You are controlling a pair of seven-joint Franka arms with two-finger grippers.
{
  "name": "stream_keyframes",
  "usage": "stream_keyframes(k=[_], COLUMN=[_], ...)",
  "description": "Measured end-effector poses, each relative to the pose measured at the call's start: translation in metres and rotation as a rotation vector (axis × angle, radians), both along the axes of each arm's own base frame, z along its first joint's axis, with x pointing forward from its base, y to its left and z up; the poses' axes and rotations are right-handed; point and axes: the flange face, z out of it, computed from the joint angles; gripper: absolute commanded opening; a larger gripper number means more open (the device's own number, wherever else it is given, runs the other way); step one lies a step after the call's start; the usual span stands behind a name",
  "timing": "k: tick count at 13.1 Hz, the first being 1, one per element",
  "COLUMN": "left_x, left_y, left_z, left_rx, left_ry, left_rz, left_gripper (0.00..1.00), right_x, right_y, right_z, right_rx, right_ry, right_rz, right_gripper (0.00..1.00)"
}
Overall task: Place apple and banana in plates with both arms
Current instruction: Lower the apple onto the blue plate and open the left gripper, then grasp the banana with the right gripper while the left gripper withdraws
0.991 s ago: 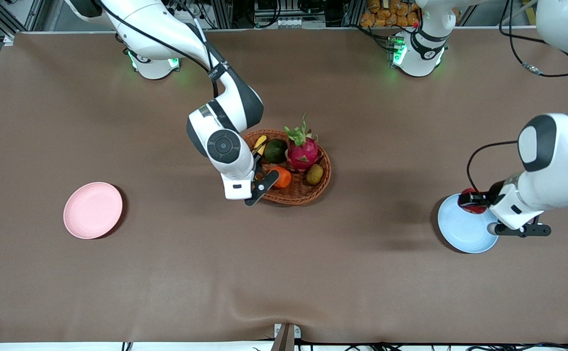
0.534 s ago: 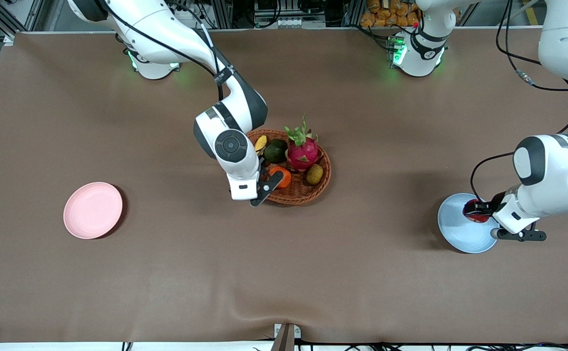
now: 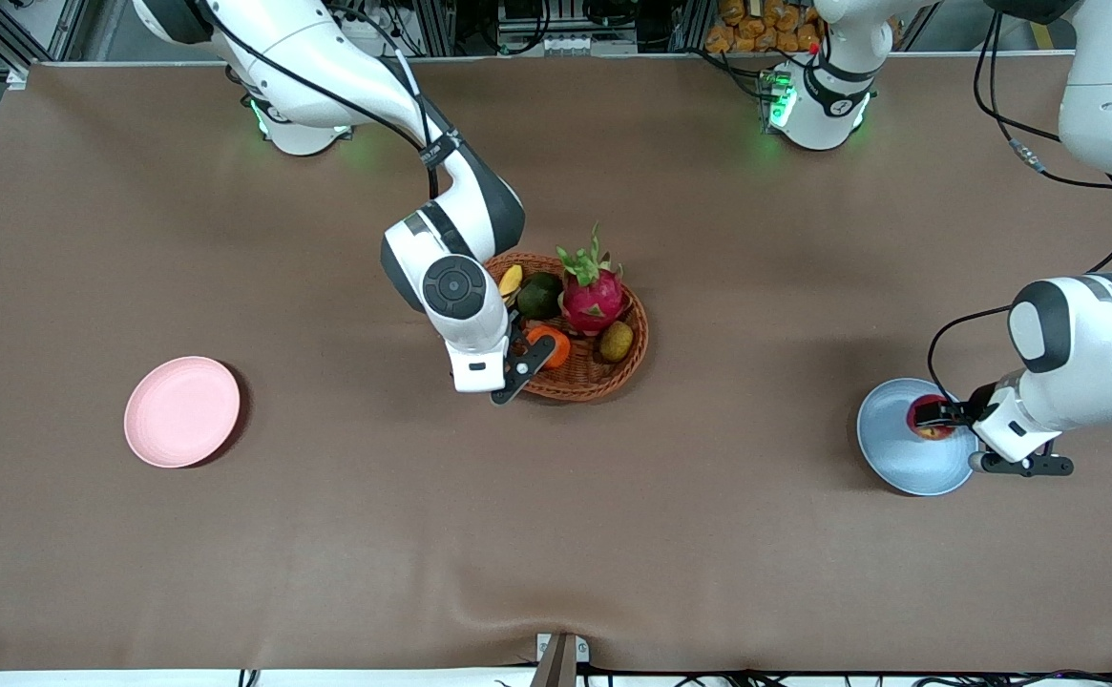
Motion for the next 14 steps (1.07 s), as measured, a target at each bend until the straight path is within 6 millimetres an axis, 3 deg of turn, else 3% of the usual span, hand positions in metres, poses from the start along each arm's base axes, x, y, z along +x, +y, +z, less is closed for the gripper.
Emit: stream_keyframes(k=[2, 6, 10, 14], left_x=[0.003, 0.002, 0.003, 0.001], left_y=[-0.011, -0.049, -0.074, -0.11], left_z=[0.032, 0.097, 0.124, 0.156], left_rx=[0.003, -0.003, -0.012, -0.023], left_ry=[-0.018, 0.028, 0.057, 0.081], left_rz=[-0.018, -0.014, 0.006, 0.044], left_gripper=[1.0, 1.0, 1.0, 1.0], right_x=[-0.002, -0.008, -0.006, -0.004], right_y=[0.002, 0.004, 0.006, 0.006], right_z=[0.0, -0.002, 0.003, 0.043], right_rx=[-0.001, -0.017, -0.012, -0.002], right_ry=[0.002, 0.024, 0.015, 0.001], right_rz=[0.004, 0.014, 0.014, 0.003], right_gripper=[0.01, 0.0, 0.0, 0.0])
